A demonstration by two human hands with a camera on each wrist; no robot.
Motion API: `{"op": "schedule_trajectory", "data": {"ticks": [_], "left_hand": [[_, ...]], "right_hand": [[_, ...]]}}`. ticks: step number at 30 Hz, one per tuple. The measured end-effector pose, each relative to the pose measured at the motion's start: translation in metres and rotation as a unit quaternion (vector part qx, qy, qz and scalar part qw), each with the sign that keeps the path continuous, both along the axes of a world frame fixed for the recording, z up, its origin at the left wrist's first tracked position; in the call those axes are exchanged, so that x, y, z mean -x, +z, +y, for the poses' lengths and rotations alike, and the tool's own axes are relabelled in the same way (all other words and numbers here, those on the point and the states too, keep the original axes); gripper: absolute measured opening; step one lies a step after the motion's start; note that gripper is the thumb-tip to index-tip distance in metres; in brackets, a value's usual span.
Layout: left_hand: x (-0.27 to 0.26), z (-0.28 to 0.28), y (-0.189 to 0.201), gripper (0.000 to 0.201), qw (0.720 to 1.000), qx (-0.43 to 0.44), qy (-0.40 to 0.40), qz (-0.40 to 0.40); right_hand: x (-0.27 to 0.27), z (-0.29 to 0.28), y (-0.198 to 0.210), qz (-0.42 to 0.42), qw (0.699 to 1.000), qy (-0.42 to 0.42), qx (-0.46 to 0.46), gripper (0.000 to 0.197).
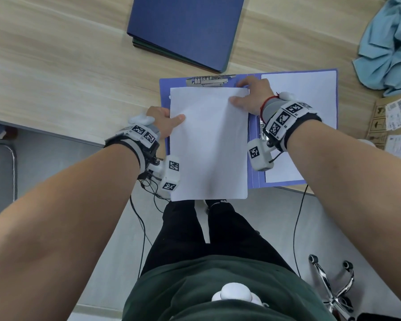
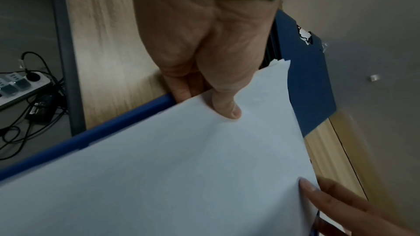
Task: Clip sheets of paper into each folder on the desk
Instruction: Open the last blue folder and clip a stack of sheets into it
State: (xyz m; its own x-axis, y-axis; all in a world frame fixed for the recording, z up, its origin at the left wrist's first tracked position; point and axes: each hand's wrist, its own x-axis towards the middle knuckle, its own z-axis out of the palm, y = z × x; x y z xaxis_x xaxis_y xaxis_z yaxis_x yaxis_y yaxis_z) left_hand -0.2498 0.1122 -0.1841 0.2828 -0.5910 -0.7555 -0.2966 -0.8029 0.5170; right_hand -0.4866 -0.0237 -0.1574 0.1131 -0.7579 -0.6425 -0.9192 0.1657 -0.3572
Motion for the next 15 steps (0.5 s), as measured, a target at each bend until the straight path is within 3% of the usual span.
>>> {"op": "schedule_trajectory", "data": {"ticks": [4,5,9,15], "left_hand": [[-0.001,0.001,-0.016,0.088,1.000,-0.021,-0.018,0.015],[-0.002,0.000,-0.020,0.086,0.999,-0.021,-0.012,0.022],[0.002,-0.006,0.004,0.043,0.999,-0.036,-0.004,-0.010],[-0.003,-0.014,0.004,0.035,0.999,-0.030,0.014,-0.020]], "right_hand": [[-0.002,-0.002,0.002,-0.014,0.999,-0.019,-0.034,0.041],[-0.002,-0.002,0.001,-0.026,0.998,-0.031,-0.039,0.036],[-0.001,-0.003,-0.002,0.010,0.999,-0.023,-0.047,0.025],[-0.008,-0.012,0.003,0.100,0.994,0.029,-0.032,0.019]]}}
